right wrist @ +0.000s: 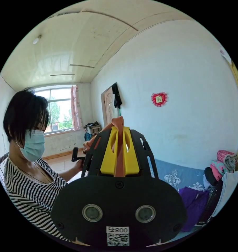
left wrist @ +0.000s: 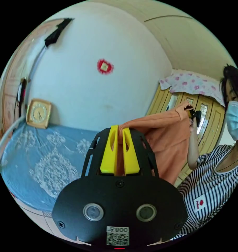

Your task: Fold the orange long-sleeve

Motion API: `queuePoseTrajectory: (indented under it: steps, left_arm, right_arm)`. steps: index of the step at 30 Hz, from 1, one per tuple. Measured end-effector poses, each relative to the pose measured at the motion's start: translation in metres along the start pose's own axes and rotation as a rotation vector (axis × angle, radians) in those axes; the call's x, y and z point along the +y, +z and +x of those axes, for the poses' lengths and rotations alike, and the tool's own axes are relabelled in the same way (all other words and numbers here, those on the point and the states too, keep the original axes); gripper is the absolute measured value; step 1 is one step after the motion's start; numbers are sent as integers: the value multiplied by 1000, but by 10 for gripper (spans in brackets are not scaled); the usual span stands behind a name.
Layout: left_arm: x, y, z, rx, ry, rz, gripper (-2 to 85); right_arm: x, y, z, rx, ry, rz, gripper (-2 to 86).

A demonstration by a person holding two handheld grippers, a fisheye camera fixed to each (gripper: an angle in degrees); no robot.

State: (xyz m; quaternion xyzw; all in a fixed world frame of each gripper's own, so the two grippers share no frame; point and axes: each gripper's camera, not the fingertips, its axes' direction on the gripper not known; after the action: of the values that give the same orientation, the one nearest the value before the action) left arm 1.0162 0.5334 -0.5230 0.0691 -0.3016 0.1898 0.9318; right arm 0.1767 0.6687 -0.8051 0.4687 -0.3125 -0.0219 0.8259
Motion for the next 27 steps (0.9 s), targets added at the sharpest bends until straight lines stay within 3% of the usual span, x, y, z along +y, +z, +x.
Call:
queuePoseTrajectory:
  steps: [9,15,22,27]
  left_arm:
    - [-61,-100,32,-189,328,235,14]
    - [-89,-118,24,-244,439,329,14]
    - [-123,-83,-23,-295,479,315,15]
    - [-162,2,-101,-337,427,199,16]
  right_arm:
    - [13,-14,28,-36,-29,150,23]
    - [14,12,48,-64,-70,196,23]
    - [20,80,85,-29,-96,196,25]
    - [21,169,142,16,-47,99,26]
